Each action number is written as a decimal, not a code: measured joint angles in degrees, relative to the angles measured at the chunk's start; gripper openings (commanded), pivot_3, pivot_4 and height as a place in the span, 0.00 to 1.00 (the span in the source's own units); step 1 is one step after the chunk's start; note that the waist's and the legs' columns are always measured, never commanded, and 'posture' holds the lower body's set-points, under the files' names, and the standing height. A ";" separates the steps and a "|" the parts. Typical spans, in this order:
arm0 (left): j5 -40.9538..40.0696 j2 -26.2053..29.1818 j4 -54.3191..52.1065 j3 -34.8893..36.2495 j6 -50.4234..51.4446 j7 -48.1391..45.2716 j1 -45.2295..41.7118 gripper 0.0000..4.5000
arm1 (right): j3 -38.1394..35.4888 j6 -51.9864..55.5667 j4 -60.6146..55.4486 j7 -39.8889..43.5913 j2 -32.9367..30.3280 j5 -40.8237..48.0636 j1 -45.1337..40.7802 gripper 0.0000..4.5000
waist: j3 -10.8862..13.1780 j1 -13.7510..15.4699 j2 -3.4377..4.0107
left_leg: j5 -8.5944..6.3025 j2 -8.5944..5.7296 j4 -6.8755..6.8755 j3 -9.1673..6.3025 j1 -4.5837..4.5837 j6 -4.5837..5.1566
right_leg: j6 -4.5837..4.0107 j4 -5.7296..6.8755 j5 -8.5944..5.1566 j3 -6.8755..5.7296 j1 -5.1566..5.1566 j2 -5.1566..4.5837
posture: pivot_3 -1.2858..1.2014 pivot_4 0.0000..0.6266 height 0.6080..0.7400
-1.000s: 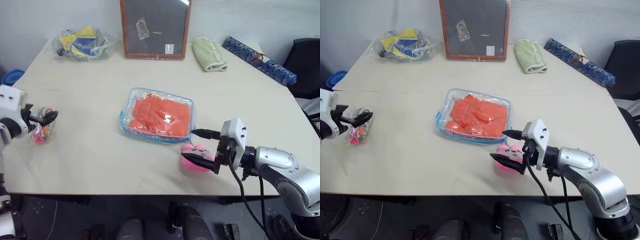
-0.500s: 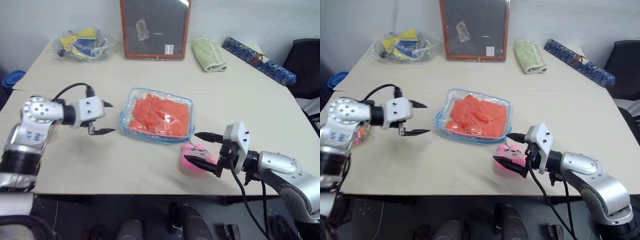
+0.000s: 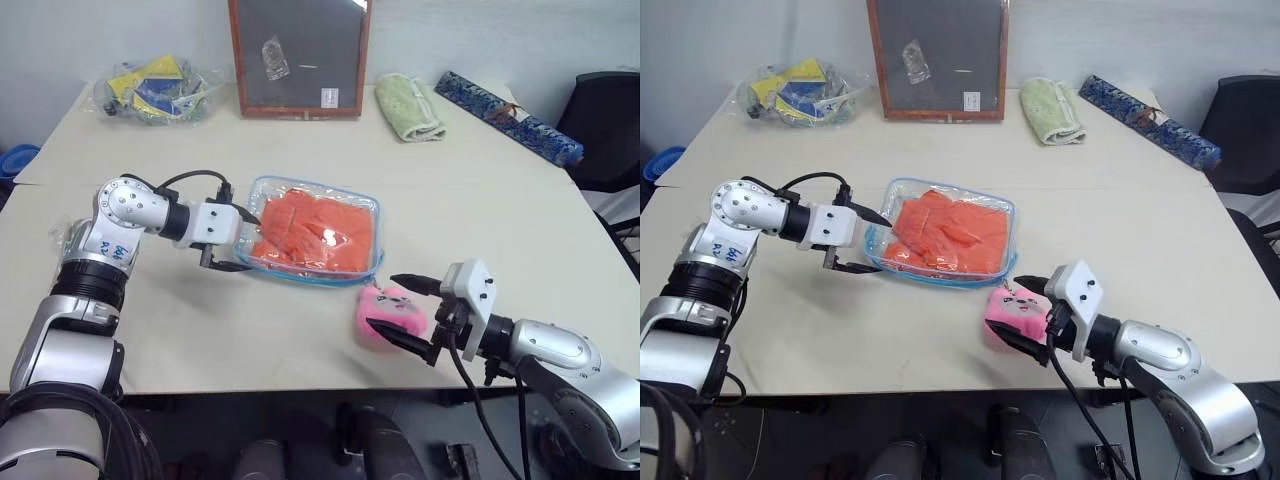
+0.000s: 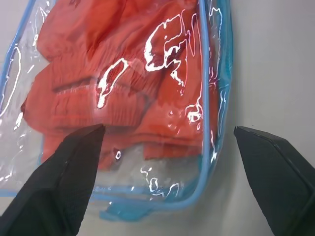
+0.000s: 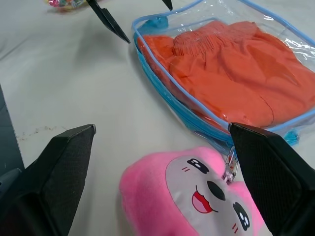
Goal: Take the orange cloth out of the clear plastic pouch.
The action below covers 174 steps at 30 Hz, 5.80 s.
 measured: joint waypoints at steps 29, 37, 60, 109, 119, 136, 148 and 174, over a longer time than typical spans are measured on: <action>-3.21 2.18 -40.66 3.27 19.74 4.64 27.75 0.20 | -1.89 2.03 -0.91 -1.32 -1.69 0.26 1.01 1.00 | 0.00 -0.02 -0.01 | -0.04 0.22 0.02 -0.19 0.05 0.07 | 0.02 -0.06 0.00 0.12 0.04 -0.08 | 0.52 0.24 1.00; 0.99 1.80 -40.34 3.10 19.78 10.91 27.92 0.20 | -3.91 2.43 -0.92 -0.94 -2.92 0.26 2.99 1.00 | 0.00 0.52 -0.01 | -0.04 0.20 0.01 -0.15 0.08 0.08 | 0.01 -0.20 0.00 0.17 0.03 -0.03 | 0.52 0.24 1.00; -27.64 5.78 -48.82 13.26 46.56 2.46 27.89 0.66 | -15.37 2.57 1.89 -6.24 7.93 7.60 15.01 1.00 | 0.01 0.26 0.00 | -0.03 0.26 0.01 -0.14 0.11 -0.01 | -0.03 0.05 -0.03 0.20 0.05 -0.01 | 0.52 0.24 1.00; -30.97 -0.48 -50.90 9.65 53.71 2.78 20.37 0.66 | -6.04 0.72 4.50 -13.14 15.76 11.85 16.21 0.42 | 0.00 0.21 0.01 | 0.03 0.13 -0.01 -0.18 0.15 -0.14 | -0.08 0.01 -0.09 0.33 0.02 0.08 | 0.52 0.24 1.00; -30.42 -0.81 -49.10 8.99 52.59 2.50 19.87 0.66 | -5.16 -0.06 6.15 -11.23 15.37 10.60 15.48 0.01 | 0.00 0.30 0.01 | 0.03 0.15 -0.01 -0.18 0.14 -0.14 | -0.09 0.00 -0.09 0.32 0.02 0.07 | 0.52 0.24 1.00; -27.37 -5.73 -46.60 6.32 49.65 2.97 17.82 0.66 | 1.59 -1.16 -0.36 2.39 -5.84 -0.38 5.95 0.01 | 0.00 0.48 0.00 | 0.03 0.03 -0.01 -0.22 0.12 -0.14 | -0.07 -0.09 -0.09 0.28 0.03 0.10 | 0.52 0.24 1.00; -20.70 -10.99 -44.50 -6.28 45.41 -3.20 15.08 0.66 | 7.99 1.50 2.56 0.19 -2.38 -4.65 3.07 0.58 | 0.00 0.37 0.01 | 0.04 0.01 0.01 -0.21 0.11 -0.14 | -0.08 -0.09 -0.09 0.26 0.03 0.11 | 0.52 0.24 1.00; -4.72 -16.34 -35.95 -11.33 27.32 2.90 15.86 0.00 | 16.58 -11.32 19.32 10.88 -13.23 -21.91 -22.02 0.59 | -0.01 0.33 -0.01 | 0.00 0.05 0.00 -0.28 0.01 0.20 | 0.05 -0.34 0.00 0.17 0.07 0.01 | 0.52 0.24 1.00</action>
